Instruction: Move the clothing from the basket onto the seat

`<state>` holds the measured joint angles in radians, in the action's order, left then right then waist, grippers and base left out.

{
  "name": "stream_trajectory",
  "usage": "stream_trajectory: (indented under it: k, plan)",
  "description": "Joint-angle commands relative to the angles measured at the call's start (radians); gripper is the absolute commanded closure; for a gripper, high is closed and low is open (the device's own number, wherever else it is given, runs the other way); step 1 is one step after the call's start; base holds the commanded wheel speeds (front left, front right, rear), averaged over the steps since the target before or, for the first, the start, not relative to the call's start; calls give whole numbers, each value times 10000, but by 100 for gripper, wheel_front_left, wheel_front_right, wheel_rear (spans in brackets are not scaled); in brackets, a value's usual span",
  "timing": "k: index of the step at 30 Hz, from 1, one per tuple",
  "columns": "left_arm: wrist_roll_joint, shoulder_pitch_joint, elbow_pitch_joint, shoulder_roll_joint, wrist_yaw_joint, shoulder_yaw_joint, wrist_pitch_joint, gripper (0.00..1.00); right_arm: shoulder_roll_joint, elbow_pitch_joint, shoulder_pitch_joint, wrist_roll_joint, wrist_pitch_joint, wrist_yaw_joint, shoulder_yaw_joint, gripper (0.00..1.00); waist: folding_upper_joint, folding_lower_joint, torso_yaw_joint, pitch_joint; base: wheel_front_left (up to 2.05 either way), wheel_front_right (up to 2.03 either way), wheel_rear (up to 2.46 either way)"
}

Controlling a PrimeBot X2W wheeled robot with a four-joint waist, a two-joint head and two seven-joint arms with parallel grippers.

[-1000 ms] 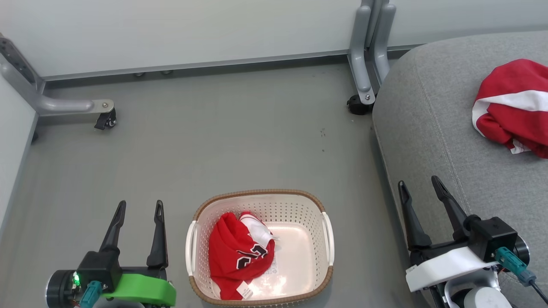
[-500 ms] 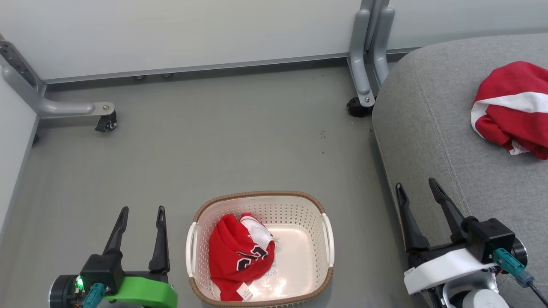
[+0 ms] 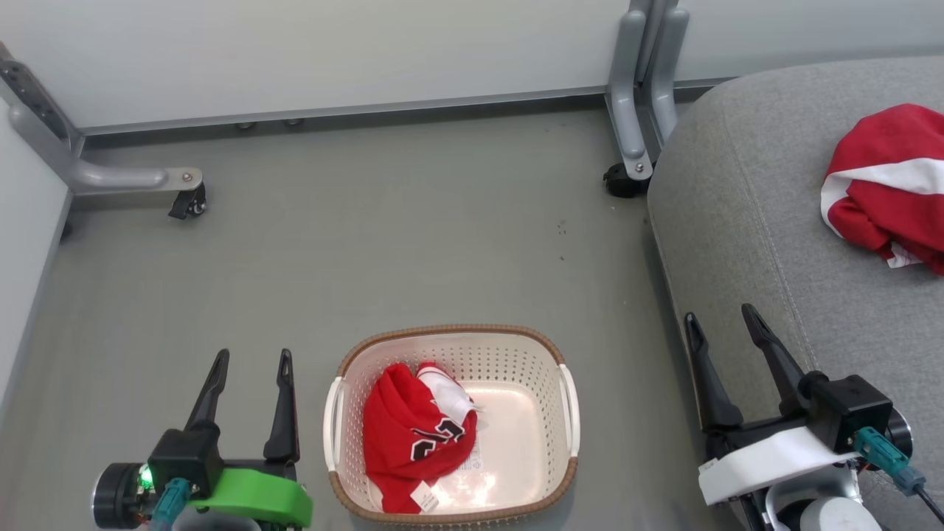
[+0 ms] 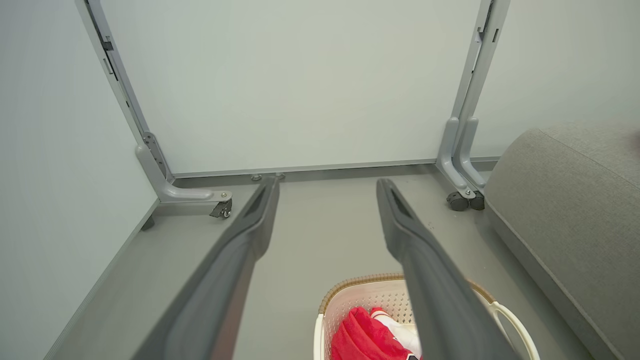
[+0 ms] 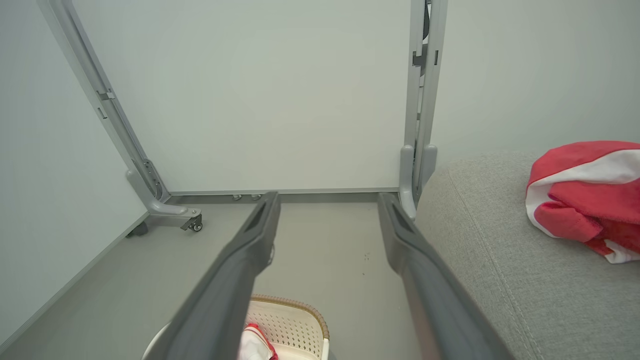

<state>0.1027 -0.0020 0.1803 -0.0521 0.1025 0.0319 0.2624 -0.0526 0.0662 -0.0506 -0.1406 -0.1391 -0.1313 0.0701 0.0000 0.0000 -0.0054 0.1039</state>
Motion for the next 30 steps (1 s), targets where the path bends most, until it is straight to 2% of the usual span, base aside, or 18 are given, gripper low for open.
stream_trajectory:
  k: [1,7,13,18,30]
  plan:
    - [-166,-299,50,4,-26,80,34,0,-27,87,100,-65,-12,10,-67,0,0,0,98,173,0,0,0]
    - [-219,-1189,460,11,-115,956,32,0,-124,384,454,-28,73,10,-121,0,0,0,291,949,0,0,0]
    - [-50,-2421,1522,9,-303,2247,19,0,-242,720,959,12,99,10,-12,0,0,0,233,2053,0,0,0]
    - [-70,-3465,2895,2,-344,3278,20,0,-303,910,1443,-17,11,10,166,0,0,0,-76,3010,0,0,0]
    - [-444,-5785,6558,-15,-98,5433,20,0,-151,669,2471,-205,-558,10,557,0,0,0,-1053,5094,0,0,0]
